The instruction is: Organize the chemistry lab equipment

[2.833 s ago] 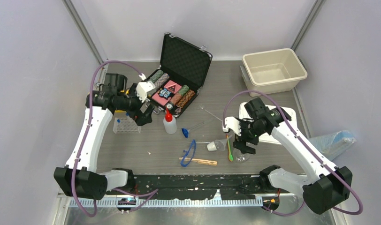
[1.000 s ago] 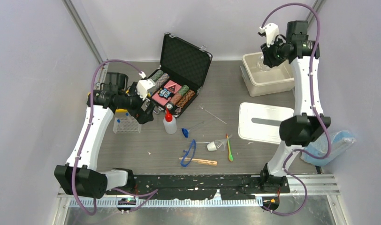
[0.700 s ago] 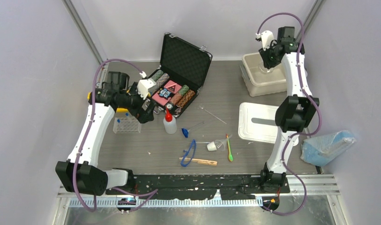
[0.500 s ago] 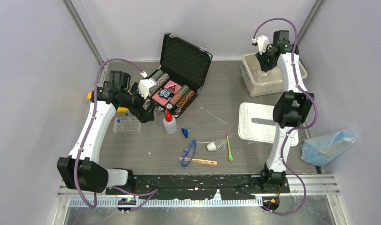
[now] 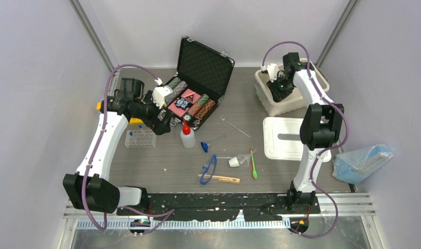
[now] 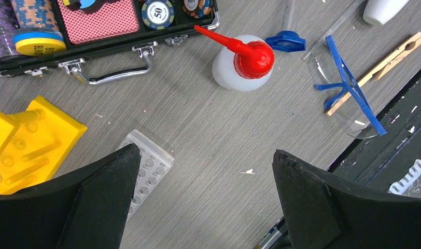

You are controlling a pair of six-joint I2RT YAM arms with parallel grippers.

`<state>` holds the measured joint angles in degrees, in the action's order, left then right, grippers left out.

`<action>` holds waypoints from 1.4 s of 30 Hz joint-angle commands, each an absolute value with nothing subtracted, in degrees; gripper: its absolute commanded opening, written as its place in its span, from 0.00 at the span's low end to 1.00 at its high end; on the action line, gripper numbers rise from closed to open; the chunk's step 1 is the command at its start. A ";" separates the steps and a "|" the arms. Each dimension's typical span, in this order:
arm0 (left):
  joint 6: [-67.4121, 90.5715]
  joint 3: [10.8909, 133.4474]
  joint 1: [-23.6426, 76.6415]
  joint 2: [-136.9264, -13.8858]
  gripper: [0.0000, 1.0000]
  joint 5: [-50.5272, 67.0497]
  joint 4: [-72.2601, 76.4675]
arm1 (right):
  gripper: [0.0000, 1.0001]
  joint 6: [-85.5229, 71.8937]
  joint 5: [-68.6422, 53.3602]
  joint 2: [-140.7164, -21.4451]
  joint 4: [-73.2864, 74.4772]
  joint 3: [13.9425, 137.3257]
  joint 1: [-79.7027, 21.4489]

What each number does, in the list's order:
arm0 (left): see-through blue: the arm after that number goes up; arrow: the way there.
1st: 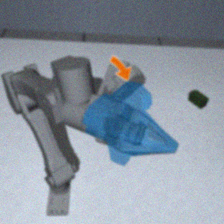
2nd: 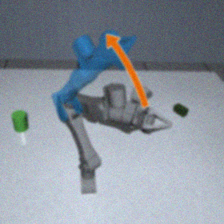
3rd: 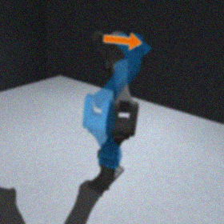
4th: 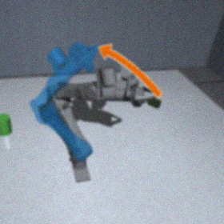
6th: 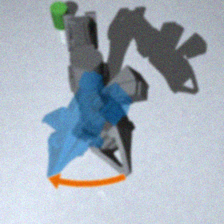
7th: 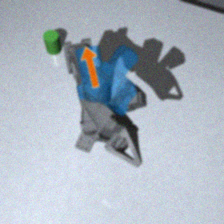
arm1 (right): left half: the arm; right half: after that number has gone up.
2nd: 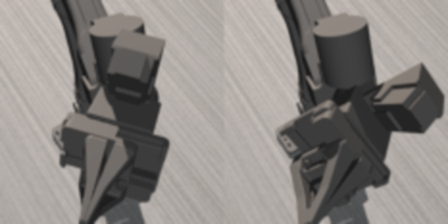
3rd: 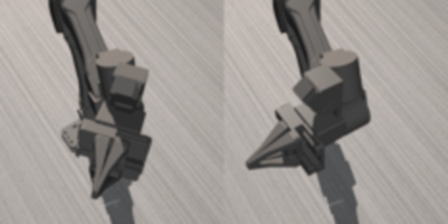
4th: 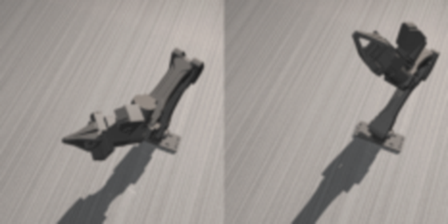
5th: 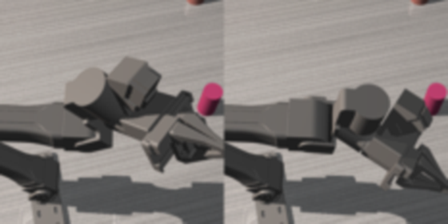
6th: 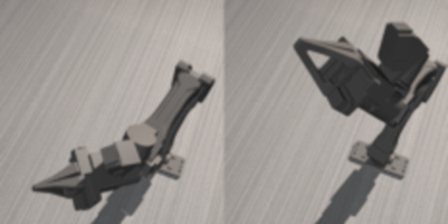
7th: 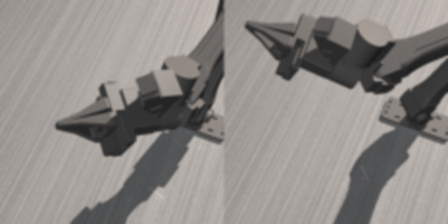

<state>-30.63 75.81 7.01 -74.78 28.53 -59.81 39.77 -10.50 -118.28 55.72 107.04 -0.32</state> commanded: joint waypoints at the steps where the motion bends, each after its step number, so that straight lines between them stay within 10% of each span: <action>1: -30.32 75.60 7.13 -73.05 1.00 29.01 -57.74 | 0.05 32.08 -11.86 -106.52 56.30 101.19 -4.69; 32: -32.71 80.60 7.15 -79.34 1.00 26.83 -62.56 | 0.06 26.84 -11.92 -126.46 55.95 118.68 -7.76; 42: -32.61 84.24 7.12 -81.68 1.00 26.02 -63.35 | 0.55 26.41 -14.59 -125.44 55.59 118.47 -7.47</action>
<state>-32.01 81.52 7.03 -81.76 26.15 -62.76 26.22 -12.27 -128.03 56.88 117.45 -7.64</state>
